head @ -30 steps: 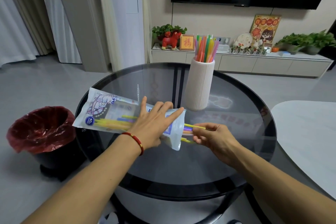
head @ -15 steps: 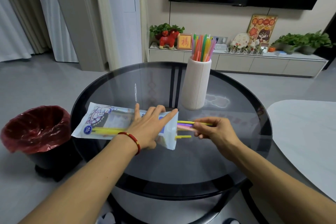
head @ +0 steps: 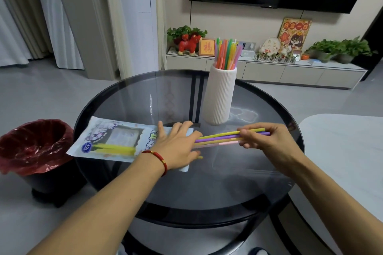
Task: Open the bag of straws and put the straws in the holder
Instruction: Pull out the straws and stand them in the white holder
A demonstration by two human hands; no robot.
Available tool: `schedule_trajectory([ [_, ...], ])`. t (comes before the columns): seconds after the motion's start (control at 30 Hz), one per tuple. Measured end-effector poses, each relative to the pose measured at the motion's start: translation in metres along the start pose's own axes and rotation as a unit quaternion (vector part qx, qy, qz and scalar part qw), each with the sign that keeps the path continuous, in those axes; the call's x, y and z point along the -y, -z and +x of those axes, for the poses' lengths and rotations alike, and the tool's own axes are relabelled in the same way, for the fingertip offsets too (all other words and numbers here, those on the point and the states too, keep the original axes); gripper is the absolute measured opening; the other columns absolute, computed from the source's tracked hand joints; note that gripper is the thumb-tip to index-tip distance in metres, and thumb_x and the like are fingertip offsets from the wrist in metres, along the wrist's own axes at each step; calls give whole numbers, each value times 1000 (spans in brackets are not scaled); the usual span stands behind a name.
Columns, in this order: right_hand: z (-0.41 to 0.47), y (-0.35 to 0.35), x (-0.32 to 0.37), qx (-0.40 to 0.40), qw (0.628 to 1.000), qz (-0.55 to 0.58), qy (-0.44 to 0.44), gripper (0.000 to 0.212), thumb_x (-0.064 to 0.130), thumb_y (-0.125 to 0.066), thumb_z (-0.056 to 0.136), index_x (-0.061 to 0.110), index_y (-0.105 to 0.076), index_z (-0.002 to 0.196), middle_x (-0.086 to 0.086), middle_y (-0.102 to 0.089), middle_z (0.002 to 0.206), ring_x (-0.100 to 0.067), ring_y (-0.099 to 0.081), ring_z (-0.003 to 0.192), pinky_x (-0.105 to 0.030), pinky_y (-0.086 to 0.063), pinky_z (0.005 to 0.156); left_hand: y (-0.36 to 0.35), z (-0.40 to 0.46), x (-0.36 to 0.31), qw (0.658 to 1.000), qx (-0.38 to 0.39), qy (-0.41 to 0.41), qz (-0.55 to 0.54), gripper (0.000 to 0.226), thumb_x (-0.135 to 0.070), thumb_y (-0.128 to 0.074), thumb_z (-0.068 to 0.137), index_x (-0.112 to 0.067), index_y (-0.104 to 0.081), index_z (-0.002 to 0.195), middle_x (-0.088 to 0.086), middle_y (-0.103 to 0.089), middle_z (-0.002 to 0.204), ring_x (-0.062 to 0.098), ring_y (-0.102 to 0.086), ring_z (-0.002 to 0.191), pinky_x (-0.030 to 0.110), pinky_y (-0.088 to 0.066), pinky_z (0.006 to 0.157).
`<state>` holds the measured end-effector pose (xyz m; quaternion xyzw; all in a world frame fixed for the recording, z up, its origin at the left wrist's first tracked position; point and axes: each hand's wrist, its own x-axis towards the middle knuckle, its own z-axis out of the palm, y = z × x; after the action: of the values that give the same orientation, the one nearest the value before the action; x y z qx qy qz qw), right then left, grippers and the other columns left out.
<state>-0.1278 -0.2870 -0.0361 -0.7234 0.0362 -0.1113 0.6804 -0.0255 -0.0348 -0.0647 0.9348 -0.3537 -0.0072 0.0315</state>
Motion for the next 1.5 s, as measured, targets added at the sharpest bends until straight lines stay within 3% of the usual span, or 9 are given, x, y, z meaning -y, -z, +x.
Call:
schedule_trajectory([
  [0.2, -1, -2, 3, -10, 973, 220, -64, 36, 39, -84, 70, 7, -86, 85, -12, -82, 90, -16, -80, 75, -19, -63, 65, 0, 2, -15, 999, -20, -28, -4, 24, -32, -41, 101, -20, -49, 121, 1, -44, 131, 22, -34, 129, 72, -14, 111],
  [0.33, -3, -30, 0, 63, 967, 233, -81, 109, 77, -89, 42, 6, -73, 124, -10, -76, 111, -19, -75, 94, -27, -62, 66, 1, 2, -17, 1000, 0, -5, -16, 22, -28, -39, 100, -17, -49, 116, 4, -46, 124, 24, -37, 125, 69, -16, 113],
  [0.47, 0, -50, 3, 94, 967, 230, -59, 133, 89, -77, 39, 4, -62, 140, -9, -71, 117, -20, -70, 102, -33, -58, 74, 1, 3, -17, 997, -12, 15, -75, 9, -28, -39, 99, -21, -44, 99, 4, -50, 118, 25, -39, 123, 64, -17, 115],
  [0.57, 3, -53, 10, 82, 976, 196, -41, 120, 88, -75, 50, 6, -65, 136, -6, -71, 101, -13, -67, 85, -31, -55, 68, 3, 3, -14, 995, -24, 28, -95, 11, -29, -39, 100, -23, -39, 91, 3, -50, 111, 26, -41, 120, 59, -23, 113],
  [0.73, 0, -85, -2, -26, 996, -73, 31, 34, 38, -70, 98, 5, -75, 93, -23, -72, 72, -32, -66, 63, -43, -58, 59, -2, 3, -33, 993, -49, -26, -108, 17, -34, -41, 99, -24, -54, 101, 1, -56, 115, 23, -41, 124, 55, -22, 115],
  [0.87, 11, -85, 19, -101, 971, -200, 83, 38, 23, -59, 103, 9, -72, 70, -14, -69, 57, -24, -65, 48, -49, -59, 54, 3, 3, -27, 989, -75, -29, -122, 36, -55, -55, 88, -25, -50, 109, 0, -55, 112, 24, -46, 116, 45, -34, 104],
  [1.0, 25, -59, 51, -120, 925, -325, 156, 37, 27, -57, 104, 26, -68, 69, 6, -69, 67, -13, -68, 58, -34, -61, 56, 1, -2, 2, 995, -29, 6, -96, 64, -63, -54, 85, -28, -48, 137, 0, -49, 135, 22, -31, 135, 52, -19, 116],
  [1.2, 28, -62, 18, -62, 908, -410, 65, 41, 23, -54, 105, -6, -71, 80, -24, -70, 74, -39, -69, 61, -54, -62, 62, -9, -4, 18, 996, 2, 48, -79, 59, -61, -48, 88, -31, -47, 138, -4, -43, 144, 18, -20, 144, 68, 1, 116],
  [1.5, 36, -43, 24, -43, 911, -410, 25, 26, 15, -54, 99, 7, -70, 79, -18, -72, 75, -37, -72, 59, -47, -64, 52, -24, 0, 16, 993, 33, 28, -107, 65, -61, -44, 89, -35, -35, 148, -6, -36, 151, 15, -15, 146, 72, 4, 113],
])
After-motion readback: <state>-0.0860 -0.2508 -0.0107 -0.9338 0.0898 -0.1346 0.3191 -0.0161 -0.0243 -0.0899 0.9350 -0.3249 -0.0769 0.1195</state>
